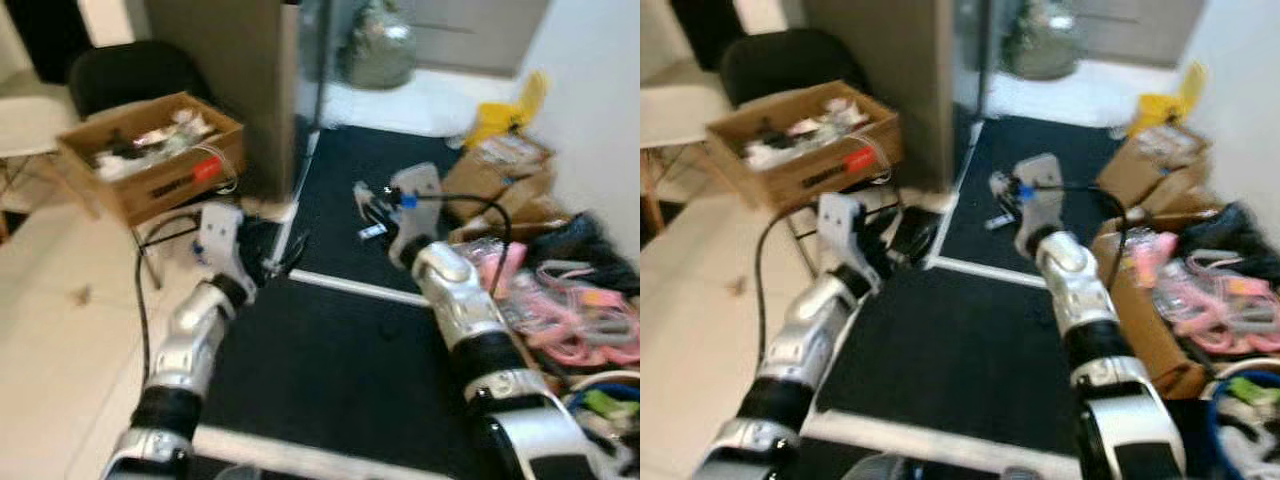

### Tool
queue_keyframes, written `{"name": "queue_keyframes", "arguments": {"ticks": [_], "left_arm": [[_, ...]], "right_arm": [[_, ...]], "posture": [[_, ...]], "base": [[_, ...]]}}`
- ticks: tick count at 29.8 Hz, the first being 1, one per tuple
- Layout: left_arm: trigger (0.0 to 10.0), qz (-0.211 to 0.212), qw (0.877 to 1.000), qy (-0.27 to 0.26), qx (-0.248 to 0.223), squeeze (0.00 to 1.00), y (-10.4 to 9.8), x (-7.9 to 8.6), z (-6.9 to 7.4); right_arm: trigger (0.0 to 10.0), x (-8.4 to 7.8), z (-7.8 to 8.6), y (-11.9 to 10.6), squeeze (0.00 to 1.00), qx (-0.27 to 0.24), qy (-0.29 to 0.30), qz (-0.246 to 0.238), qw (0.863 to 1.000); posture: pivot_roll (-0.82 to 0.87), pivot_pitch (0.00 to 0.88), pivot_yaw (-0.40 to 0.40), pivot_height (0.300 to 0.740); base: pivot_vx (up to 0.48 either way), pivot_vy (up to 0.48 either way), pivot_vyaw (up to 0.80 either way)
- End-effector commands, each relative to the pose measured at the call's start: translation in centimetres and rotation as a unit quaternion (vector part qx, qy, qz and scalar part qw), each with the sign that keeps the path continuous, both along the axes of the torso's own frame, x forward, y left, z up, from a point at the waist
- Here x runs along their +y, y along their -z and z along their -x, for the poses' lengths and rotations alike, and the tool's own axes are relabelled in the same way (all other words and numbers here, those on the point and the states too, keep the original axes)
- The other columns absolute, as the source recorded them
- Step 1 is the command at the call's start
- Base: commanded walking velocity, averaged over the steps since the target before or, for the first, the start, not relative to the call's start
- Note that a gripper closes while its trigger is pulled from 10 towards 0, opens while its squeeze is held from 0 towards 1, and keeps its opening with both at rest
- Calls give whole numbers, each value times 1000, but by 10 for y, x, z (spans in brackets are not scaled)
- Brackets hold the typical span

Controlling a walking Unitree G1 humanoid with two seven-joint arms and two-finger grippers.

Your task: Picking trash to rubbish bin

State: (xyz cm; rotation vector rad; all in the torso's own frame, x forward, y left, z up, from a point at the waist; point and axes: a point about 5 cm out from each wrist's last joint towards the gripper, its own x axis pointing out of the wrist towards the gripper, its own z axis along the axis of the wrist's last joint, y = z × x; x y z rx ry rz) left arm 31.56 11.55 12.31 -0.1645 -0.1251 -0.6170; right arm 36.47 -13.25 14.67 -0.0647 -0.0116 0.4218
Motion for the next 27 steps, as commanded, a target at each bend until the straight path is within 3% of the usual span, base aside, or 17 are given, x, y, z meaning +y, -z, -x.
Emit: {"name": "queue_keyframes", "arguments": {"ticks": [1,21,27], "left_arm": [[10000,-4,1000,10,0,0,1,-4,0],[10000,-6,1000,12,-2,0,1,-4,1],[10000,-7,1000,13,-3,0,2,-4,1]], "right_arm": [[10000,-13,0,4,0,10,19,4,1000],[10000,-11,1,3,0,3,6,9,1000],[10000,-10,2,3,0,1,1,11,1000]], "posture": [[-22,0,-28,740],[-20,0,-29,740],[-18,0,-30,740]], "base": [[472,0,0],[474,0,0],[472,0,533]]}}
